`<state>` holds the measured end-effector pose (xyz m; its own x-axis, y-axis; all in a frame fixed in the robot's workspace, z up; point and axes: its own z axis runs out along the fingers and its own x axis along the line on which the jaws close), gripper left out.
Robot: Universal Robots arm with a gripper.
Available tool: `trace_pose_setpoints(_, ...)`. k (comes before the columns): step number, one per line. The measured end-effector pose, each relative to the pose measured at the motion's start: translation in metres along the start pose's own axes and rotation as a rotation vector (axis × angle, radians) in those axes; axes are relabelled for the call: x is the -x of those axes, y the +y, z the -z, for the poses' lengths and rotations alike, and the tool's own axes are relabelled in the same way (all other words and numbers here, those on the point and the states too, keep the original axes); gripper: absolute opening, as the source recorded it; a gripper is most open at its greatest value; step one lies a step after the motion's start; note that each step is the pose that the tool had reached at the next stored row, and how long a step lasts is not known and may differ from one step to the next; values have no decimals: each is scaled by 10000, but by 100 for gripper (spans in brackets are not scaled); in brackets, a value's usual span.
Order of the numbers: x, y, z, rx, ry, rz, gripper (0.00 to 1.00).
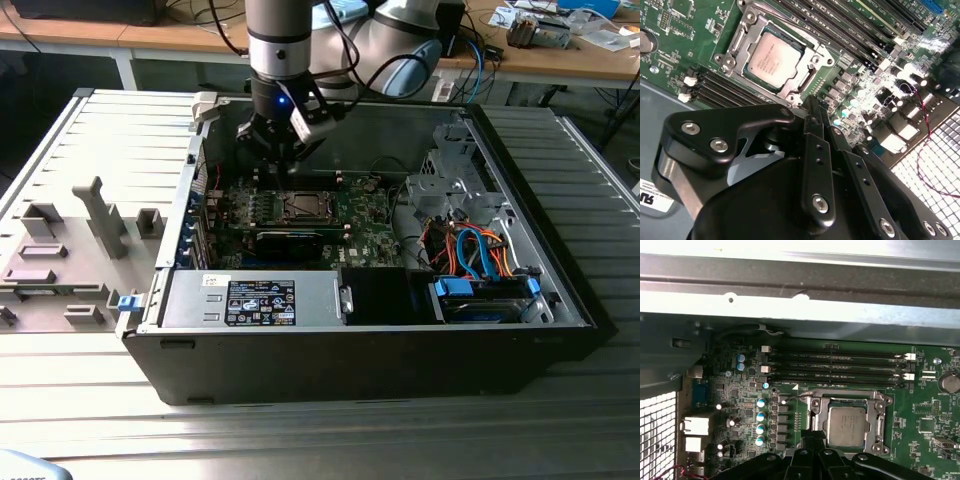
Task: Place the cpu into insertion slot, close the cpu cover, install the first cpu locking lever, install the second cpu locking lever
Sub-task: 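Install the first cpu locking lever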
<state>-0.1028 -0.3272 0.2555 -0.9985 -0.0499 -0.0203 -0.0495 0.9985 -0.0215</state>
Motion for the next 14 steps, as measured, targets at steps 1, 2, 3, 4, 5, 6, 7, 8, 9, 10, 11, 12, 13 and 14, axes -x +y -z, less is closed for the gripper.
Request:
trace_pose_setpoints(1,-12,0,0,0,1,1,11)
trace_pose_setpoints(2,-26,1,0,1,1,1,11)
trace_pose_setpoints(3,-35,2,0,0,0,1,11)
trace_pose_setpoints(4,-43,2,0,1,0,0,11)
trace_pose_setpoints(5,-53,3,0,2,0,0,11)
trace_pose_setpoints(6,-62,3,0,2,0,0,11)
trace_pose_setpoints(7,-67,3,0,2,0,0,11)
trace_pose_setpoints(8,-73,4,0,3,0,0,11)
trace_pose_setpoints(9,-78,4,1,3,0,0,11)
trace_pose_setpoints(10,-84,4,0,4,0,0,11)
trace_pose_setpoints(11,-93,5,1,6,0,0,11)
trace_pose_setpoints(12,-99,5,1,6,0,1,11)
trace_pose_setpoints(13,-105,5,1,6,1,1,11)
trace_pose_setpoints(14,-109,6,1,7,0,0,11)
